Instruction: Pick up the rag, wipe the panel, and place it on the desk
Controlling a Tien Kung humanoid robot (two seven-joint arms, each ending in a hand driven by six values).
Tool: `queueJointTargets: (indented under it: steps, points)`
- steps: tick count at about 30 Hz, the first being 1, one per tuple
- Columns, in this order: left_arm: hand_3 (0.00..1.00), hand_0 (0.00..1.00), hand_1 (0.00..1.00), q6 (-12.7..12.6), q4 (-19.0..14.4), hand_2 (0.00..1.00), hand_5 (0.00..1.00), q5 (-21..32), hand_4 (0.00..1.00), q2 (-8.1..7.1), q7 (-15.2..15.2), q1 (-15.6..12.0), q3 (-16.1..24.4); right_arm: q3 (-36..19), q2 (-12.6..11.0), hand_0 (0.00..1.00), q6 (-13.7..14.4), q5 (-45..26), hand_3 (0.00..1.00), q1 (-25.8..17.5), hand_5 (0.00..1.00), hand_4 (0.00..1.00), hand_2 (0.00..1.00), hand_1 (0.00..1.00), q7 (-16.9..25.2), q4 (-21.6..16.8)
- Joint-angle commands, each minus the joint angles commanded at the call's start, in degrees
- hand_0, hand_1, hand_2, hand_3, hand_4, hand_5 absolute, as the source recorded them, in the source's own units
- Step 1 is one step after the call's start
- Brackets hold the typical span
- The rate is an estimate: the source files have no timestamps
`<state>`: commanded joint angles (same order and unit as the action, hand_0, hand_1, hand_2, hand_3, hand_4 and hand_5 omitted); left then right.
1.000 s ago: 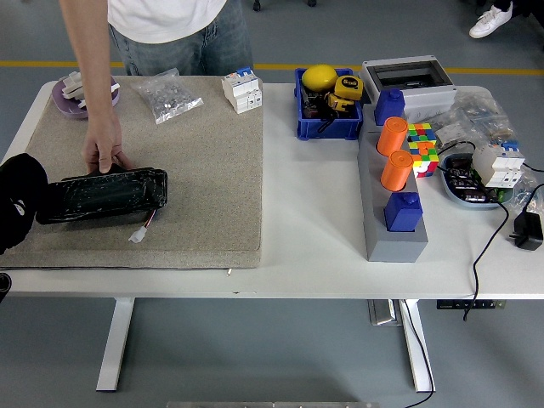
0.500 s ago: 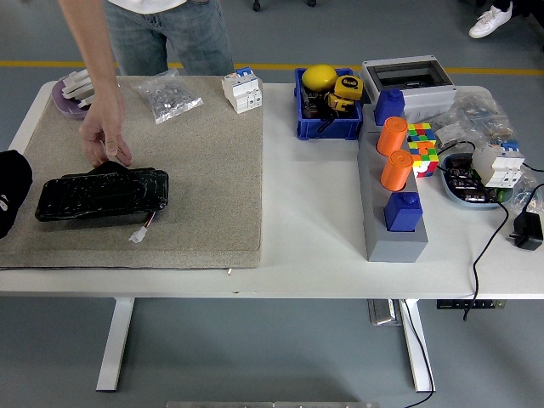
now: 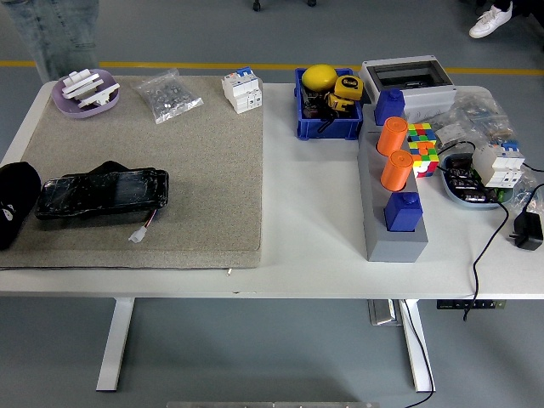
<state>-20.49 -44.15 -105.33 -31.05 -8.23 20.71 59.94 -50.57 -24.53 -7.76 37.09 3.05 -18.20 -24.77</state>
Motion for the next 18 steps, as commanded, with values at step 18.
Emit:
queueJointTargets:
  steps: [18]
  points:
    - [0.667,0.385,0.681,3.1,-2.7,0.706,0.323,-3.8,0.913,-0.15,-1.5,-0.4,2.5,0.3,-0.1,0.716,0.0,-0.1,0.688,0.1,0.509,0.998,0.706,0.629,0.0,0.2]
